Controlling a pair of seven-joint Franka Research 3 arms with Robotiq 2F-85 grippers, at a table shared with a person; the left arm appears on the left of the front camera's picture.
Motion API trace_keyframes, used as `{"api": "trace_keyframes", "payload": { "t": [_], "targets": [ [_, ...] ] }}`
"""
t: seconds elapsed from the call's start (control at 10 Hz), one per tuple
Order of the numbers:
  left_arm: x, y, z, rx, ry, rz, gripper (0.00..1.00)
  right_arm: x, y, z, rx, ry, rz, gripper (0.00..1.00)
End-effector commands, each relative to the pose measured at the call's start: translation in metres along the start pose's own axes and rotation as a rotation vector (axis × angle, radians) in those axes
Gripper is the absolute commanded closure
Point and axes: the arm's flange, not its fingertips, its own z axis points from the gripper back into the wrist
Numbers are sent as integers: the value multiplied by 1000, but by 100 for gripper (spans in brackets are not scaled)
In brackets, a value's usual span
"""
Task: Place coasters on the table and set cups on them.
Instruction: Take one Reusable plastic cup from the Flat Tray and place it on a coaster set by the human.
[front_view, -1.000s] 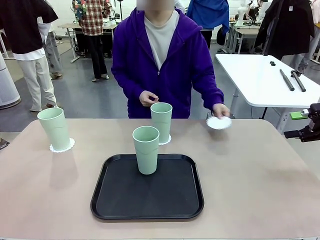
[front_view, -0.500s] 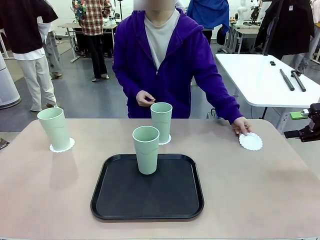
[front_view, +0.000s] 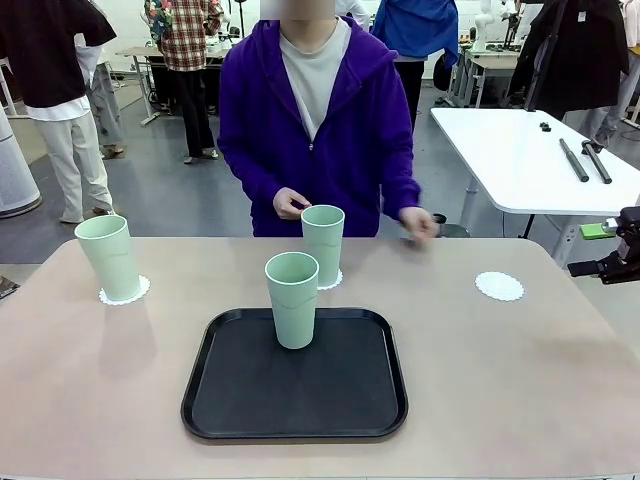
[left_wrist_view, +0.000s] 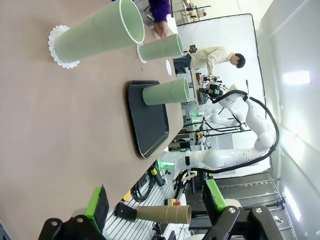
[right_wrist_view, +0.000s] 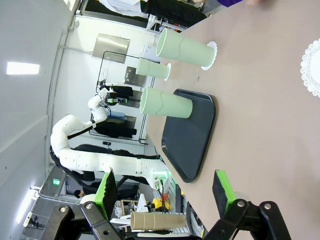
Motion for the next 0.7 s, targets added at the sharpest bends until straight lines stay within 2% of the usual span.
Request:
{"api": "trace_keyframes", "payload": {
  "t": [0.0, 0.5, 0.6],
  "targets": [
    [-2, 0, 2, -1, -4, -4, 0, 0, 1, 0, 7, 0, 2, 0],
    [-2, 0, 2, -1, -4, -4, 0, 0, 0, 0, 0, 0, 0, 0],
    [-2, 0, 2, -1, -4, -4, 0, 18, 18, -10, -21, 97, 111, 0]
  ]
}}
